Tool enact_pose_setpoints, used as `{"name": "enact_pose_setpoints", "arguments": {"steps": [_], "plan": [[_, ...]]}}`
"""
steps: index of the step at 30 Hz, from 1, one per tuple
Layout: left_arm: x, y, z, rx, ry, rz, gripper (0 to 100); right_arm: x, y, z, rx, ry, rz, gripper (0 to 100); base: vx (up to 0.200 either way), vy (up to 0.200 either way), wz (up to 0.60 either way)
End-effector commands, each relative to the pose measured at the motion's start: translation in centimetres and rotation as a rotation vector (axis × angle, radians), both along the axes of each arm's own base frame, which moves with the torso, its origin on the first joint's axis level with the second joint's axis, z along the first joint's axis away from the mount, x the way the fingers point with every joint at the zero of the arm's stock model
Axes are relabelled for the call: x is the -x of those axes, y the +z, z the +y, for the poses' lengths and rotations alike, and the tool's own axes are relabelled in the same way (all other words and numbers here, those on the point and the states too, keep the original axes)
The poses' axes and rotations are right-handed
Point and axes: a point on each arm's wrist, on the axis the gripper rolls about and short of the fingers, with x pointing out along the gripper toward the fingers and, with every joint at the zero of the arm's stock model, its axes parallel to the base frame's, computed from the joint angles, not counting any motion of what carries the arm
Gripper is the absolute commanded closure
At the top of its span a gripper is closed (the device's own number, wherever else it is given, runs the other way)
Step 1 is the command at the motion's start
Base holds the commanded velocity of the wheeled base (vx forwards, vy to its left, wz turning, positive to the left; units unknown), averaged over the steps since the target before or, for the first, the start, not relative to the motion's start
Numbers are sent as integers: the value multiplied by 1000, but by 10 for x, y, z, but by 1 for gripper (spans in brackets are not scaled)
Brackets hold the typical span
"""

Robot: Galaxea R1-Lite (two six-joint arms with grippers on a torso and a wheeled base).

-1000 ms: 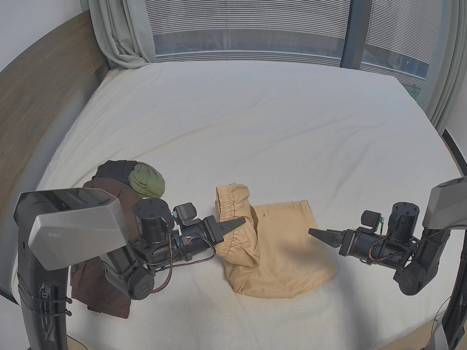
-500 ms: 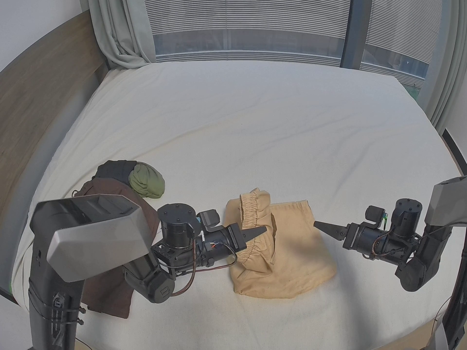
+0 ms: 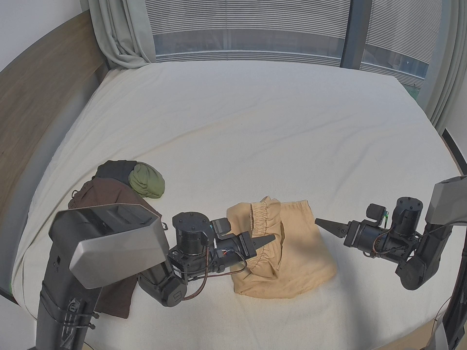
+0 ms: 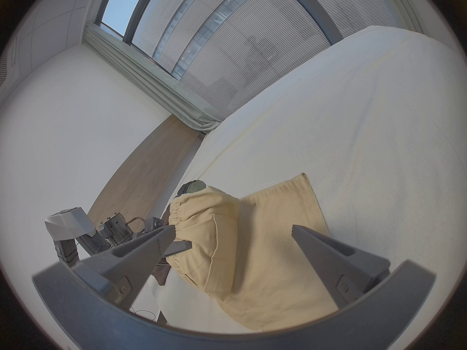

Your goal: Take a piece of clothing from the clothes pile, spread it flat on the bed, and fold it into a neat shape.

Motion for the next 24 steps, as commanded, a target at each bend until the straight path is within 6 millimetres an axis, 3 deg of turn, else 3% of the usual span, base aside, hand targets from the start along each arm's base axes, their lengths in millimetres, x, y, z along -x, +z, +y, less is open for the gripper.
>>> {"name": "enact_pose_setpoints", "arguments": {"steps": [1,7,8,19,24], "plan": [[-1,-7,-2,-6,-2,11,100,0,0,0,0,0,-1,0,0,0,0],[-4,-4,-3,15,3,10,100,0,0,0,0,0,-1,0,0,0,0],[-4,-3,-3,17,3,6,0,0,0,0,1,1,-2,0,0,0,0],[-6,-2,4,24,36,-11,0,1,-1,0,2,2,3,0,0,0,0],[-9,0,22,25,75,-31,0,1,-1,0,4,3,5,0,0,0,0]]}}
